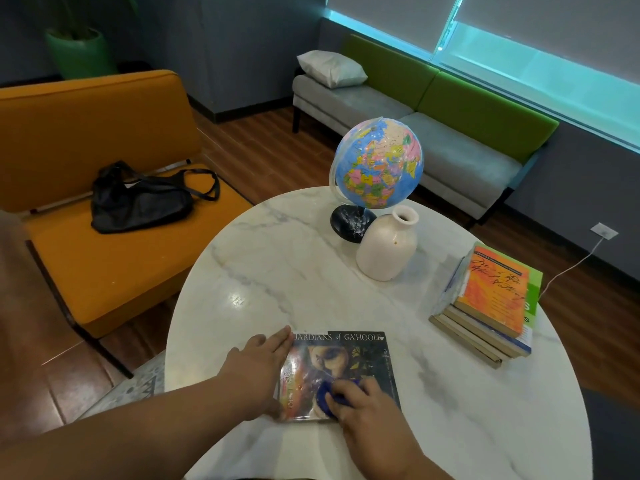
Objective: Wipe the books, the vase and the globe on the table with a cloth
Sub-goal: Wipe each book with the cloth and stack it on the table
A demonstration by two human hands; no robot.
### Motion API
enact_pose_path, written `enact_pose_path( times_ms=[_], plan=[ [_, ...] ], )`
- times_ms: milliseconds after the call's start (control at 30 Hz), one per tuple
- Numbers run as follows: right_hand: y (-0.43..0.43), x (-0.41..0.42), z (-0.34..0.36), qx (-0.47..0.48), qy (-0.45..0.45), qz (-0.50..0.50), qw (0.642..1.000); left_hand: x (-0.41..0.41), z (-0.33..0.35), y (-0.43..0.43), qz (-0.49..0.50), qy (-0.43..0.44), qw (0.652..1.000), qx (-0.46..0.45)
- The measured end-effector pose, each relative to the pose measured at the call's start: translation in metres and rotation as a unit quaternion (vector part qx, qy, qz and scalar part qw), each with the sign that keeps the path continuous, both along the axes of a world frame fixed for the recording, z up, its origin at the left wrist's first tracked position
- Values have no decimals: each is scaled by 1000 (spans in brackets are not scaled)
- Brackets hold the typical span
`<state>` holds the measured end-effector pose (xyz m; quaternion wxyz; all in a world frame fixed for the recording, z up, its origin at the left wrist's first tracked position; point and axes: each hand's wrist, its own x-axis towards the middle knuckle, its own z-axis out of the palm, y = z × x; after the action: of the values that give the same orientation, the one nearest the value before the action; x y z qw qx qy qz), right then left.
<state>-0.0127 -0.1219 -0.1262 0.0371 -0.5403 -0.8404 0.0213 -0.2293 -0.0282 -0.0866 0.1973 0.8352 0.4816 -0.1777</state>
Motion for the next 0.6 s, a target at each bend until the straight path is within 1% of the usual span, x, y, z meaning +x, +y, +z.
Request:
enact_pose_path(
  times_ms=[67, 100, 167, 233, 333, 367, 467, 500, 600],
  plan=[
    [-3, -7, 3, -8, -19, 56, 998, 0, 0, 0, 2, -1, 1000, 1],
    [-3, -10, 4, -14, -23, 68, 997, 0, 0, 0, 2, -2, 1000, 2],
    [2, -10, 5, -9, -22, 56, 998, 1, -1, 0, 0, -4, 1000, 8],
    [9, -4, 2, -1, -15, 19, 1000, 0, -2, 0, -2, -5, 1000, 12],
    [11, -1, 2, -32, -6, -35, 999, 0, -2, 0, -1, -6, 1000, 10],
    [9, -3, 4, -37, -12, -27, 999, 0, -1, 0, -1, -7, 1000, 10],
    [-1, -11, 8, -62, -18, 47, 997, 0, 0, -1, 0, -10, 1000, 12],
    [0, -10, 7, -66, -19, 53, 996, 0, 1, 0, 1, -11, 1000, 11],
    [17, -1, 9, -69, -9, -3, 998, 1, 2, 0, 1, -11, 1000, 5]
  ],
)
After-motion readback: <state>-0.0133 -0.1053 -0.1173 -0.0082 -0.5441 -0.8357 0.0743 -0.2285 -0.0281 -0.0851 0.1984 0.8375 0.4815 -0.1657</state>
